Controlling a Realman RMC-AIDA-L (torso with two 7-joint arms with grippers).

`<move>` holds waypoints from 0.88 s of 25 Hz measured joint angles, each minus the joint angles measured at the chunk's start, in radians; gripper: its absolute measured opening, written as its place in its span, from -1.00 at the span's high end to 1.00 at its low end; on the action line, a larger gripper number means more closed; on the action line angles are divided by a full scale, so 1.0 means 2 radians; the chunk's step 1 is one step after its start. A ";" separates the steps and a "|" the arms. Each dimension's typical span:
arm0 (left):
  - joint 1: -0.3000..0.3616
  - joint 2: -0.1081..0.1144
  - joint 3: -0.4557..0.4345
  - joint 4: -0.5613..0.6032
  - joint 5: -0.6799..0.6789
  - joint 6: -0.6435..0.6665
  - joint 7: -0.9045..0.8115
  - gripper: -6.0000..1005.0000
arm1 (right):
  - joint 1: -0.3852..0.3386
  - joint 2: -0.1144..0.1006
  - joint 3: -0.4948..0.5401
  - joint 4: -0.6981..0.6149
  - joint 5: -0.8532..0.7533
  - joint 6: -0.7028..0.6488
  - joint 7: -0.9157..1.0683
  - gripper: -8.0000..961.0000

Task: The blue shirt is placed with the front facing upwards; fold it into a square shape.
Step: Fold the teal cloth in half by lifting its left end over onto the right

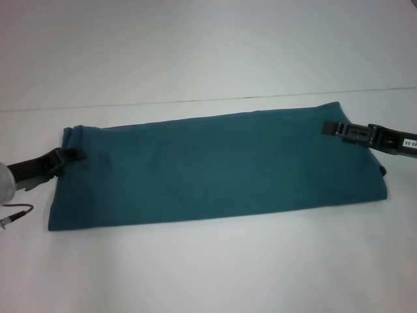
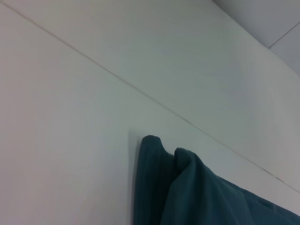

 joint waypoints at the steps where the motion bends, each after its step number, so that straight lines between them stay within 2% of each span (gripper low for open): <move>1: 0.000 -0.001 0.001 0.000 0.000 -0.003 0.000 -0.29 | 0.000 0.000 -0.001 0.000 0.000 0.001 0.000 -0.87; 15: -0.011 0.001 0.013 -0.025 0.013 -0.022 0.000 -0.33 | 0.000 0.000 -0.001 0.007 0.000 0.002 -0.001 -0.87; 20: -0.003 -0.001 0.010 0.012 0.010 0.011 -0.002 -0.36 | 0.000 0.000 0.000 0.007 0.000 0.001 -0.001 -0.87; 21: -0.003 0.000 0.010 0.019 0.010 0.021 -0.003 -0.36 | 0.000 0.000 0.000 0.007 0.000 0.001 -0.001 -0.87; 22: -0.004 0.006 0.009 0.021 0.012 0.038 -0.005 -0.37 | 0.000 -0.001 0.000 0.007 0.000 0.002 -0.001 -0.87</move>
